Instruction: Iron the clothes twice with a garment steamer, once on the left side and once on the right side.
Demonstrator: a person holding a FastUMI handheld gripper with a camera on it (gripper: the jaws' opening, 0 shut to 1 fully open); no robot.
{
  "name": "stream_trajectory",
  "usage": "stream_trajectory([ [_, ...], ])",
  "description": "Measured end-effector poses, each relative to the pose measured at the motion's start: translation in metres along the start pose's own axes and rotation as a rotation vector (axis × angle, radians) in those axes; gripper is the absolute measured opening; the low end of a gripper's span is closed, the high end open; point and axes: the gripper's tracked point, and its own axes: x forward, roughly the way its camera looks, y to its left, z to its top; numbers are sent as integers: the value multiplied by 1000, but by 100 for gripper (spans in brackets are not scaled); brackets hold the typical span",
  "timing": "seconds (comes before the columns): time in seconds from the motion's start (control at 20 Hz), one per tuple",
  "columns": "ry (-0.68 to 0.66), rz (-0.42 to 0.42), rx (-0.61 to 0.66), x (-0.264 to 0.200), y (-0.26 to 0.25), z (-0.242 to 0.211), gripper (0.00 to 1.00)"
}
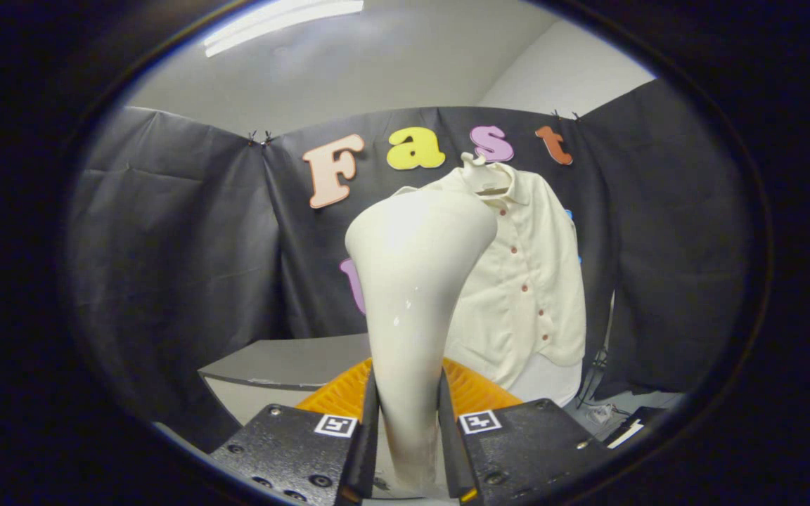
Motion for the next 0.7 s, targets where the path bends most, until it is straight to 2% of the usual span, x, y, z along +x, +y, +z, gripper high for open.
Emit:
stream_trajectory([
  [0.25,-79,-9,21,-31,18,-9,39],
  [0.5,-91,-34,25,-62,24,-22,40],
  [0.7,-88,-105,39,-84,9,-38,40],
])
